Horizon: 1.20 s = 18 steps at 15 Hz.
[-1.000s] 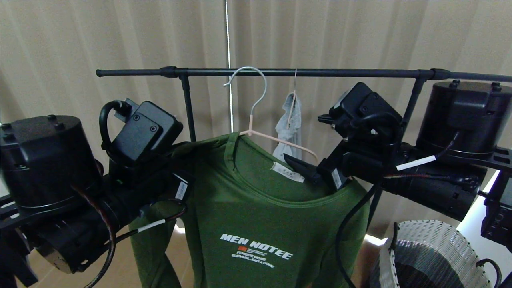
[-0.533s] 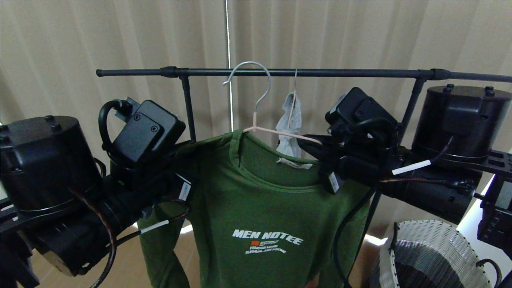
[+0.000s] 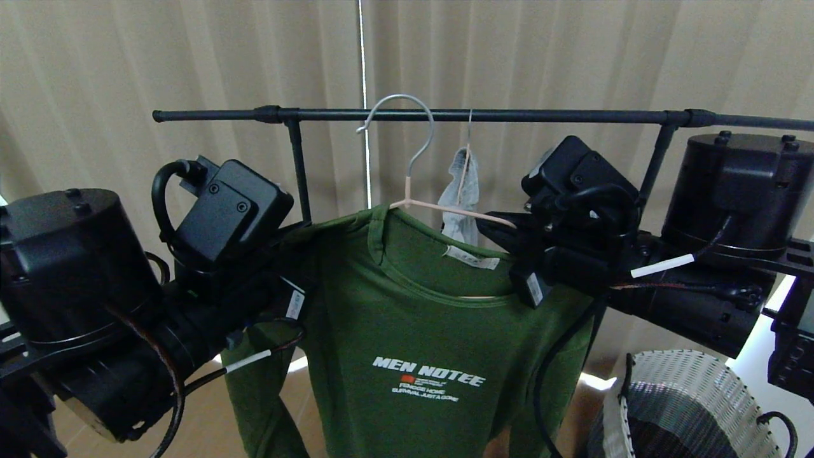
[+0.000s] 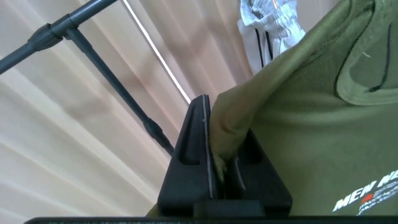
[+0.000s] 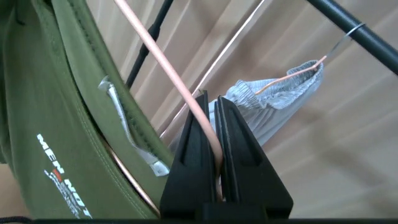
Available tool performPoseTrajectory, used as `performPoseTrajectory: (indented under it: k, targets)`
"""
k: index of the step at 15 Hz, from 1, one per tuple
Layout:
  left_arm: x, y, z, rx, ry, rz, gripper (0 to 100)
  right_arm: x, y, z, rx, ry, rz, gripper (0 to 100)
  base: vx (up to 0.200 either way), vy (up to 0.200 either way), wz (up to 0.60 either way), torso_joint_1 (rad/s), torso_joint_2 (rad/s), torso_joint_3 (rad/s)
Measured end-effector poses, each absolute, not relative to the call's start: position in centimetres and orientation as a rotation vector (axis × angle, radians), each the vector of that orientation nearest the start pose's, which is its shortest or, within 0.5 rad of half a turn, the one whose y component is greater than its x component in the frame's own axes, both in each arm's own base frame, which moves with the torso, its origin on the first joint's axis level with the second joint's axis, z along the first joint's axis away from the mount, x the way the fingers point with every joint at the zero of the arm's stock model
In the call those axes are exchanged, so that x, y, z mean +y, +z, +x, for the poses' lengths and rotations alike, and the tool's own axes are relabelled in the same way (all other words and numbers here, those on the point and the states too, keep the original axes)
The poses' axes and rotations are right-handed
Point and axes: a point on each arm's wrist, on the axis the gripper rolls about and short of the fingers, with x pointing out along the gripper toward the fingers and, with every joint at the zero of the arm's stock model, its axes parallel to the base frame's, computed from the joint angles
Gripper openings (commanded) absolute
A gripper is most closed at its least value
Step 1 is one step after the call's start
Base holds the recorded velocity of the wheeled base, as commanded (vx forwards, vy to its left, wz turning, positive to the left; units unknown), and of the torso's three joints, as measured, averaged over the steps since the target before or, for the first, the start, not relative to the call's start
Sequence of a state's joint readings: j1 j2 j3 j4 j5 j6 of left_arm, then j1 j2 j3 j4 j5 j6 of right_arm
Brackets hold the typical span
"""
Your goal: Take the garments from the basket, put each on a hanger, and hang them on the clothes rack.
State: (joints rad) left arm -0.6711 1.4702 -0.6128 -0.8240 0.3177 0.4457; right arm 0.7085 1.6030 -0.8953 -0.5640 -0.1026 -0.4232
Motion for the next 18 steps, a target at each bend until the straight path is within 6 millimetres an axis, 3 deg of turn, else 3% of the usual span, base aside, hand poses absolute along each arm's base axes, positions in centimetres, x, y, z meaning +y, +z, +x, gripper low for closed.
performPoseTrajectory:
  k: [6,9,13,18]
  targets:
    - [-14.0,20.3,18.8,-0.028,-0.398,0.458,100,17.9,22.8,21.5,0.008,0.598,-0.467,0,0.0,0.0,0.0,0.0,0.0,0.0]
    - [-12.8,19.7,17.4,-0.036,-0.446,0.447,100,16.5,23.0,21.6,0.01,0.553,-0.459,0,0.0,0.0,0.0,0.0,0.0,0.0]
    - [-9.6,19.2,14.9,-0.035,-0.443,0.374,100,14.5,23.9,22.0,-0.005,0.479,-0.44,0,0.0,0.0,0.0,0.0,0.0,0.0]
    - [-6.0,17.2,13.5,0.045,-0.428,0.197,100,13.4,24.6,21.7,-0.013,0.444,-0.382,0,0.0,0.0,0.0,0.0,0.0,0.0]
